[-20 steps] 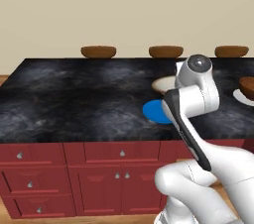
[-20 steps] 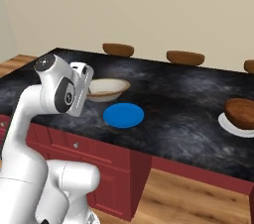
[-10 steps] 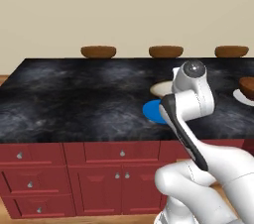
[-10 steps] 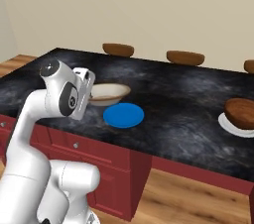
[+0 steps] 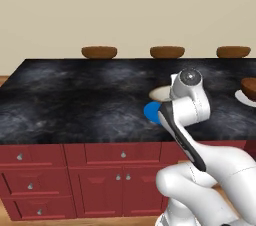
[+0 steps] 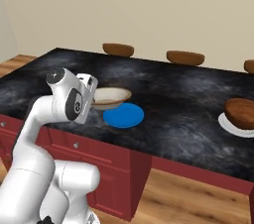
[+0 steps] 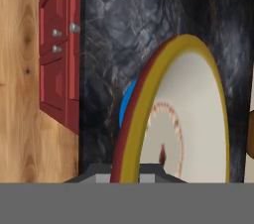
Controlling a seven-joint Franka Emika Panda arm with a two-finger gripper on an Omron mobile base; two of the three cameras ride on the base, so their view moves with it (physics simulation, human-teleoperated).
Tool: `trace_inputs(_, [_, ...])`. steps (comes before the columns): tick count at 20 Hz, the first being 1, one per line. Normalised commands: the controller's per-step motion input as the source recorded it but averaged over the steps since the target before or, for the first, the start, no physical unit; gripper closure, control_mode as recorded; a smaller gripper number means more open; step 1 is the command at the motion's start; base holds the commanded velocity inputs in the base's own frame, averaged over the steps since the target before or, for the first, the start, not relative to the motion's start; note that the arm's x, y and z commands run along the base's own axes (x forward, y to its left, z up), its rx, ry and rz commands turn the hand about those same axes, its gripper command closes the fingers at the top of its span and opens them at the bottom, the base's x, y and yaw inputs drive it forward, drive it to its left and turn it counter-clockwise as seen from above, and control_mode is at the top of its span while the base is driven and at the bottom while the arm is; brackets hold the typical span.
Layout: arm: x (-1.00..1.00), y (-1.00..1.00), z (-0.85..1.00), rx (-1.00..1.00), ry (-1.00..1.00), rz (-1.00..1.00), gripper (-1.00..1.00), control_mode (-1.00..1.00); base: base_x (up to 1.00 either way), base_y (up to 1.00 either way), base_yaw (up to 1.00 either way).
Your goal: Move the bowls from the cabinet to the plates on the dining table.
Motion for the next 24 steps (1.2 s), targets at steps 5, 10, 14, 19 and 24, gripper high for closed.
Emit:
trace_inputs(5, [0.21, 0.00, -0.22, 0.00, 0.00, 0.00, 1.00, -1.00, 0.00, 0.00, 0.00])
trace_inputs(10, [0.21, 0.00, -0.18, 0.00, 0.00, 0.00, 1.00, -1.00, 0.00, 0.00, 0.00])
trace_inputs(14, [0.21, -0.01, -0.16, 0.00, 0.00, 0.00, 1.00, -1.00, 0.00, 0.00, 0.00])
trace_inputs(19, [0.23, -0.05, -0.16, 0.00, 0.00, 0.00, 1.00, -1.00, 0.00, 0.00, 0.00])
trace_inputs(24, [0.21, -0.06, -0.16, 0.00, 0.00, 0.00, 1.00, -1.00, 0.00, 0.00, 0.00])
